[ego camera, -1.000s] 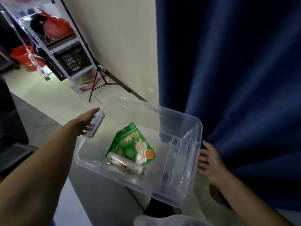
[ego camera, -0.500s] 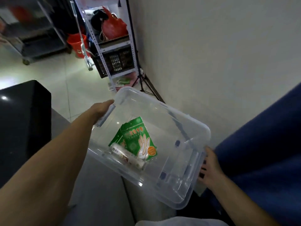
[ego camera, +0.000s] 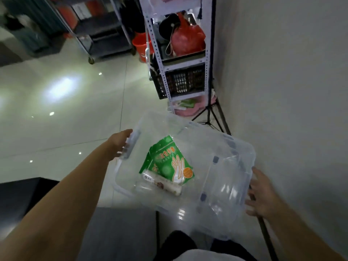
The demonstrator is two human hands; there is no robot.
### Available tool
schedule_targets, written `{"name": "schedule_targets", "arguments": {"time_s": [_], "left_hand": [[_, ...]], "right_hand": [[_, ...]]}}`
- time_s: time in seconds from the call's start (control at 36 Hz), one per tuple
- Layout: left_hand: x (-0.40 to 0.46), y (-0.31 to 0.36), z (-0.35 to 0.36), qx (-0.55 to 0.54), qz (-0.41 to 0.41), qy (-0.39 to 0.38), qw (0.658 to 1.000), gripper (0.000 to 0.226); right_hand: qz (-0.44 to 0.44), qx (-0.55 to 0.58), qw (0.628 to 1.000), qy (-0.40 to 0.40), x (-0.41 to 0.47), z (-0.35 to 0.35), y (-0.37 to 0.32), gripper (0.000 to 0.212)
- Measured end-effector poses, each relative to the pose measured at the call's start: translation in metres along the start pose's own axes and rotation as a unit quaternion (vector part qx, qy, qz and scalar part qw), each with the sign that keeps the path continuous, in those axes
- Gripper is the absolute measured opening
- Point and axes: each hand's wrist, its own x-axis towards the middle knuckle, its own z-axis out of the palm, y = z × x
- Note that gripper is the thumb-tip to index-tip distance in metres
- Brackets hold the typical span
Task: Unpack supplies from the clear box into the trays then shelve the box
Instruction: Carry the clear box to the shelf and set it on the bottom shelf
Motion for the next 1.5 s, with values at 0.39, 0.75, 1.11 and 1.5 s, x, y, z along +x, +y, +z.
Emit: {"name": "schedule_targets", "arguments": {"time_s": [0.39,0.75,1.11,1.5], "left_hand": [[0.212,0.055,-0.149,-0.139,-0.08,0.026,0.987,0.05],[0.384,0.129,-0.324,-0.204,-0.083,0.045,0.974,0.041],[0.578,0.231,-0.479,-0.247,-0.133,0.116,0.953,0.035],[0.801,0.371,-0.626,-0.282,-0.148,0.058,0.946,0.047]], "right_hand": [[-0.026,-0.19,0.98,-0.046,0.097,0.245,-0.26,0.086],[-0.074,-0.219,0.968,-0.101,0.138,0.491,-0.435,0.064],[-0.049,-0.213,0.962,-0.163,0.251,0.757,-0.608,0.069],[-0.046,-0.242,0.966,-0.076,0.334,1.0,-0.776,0.053]]}}
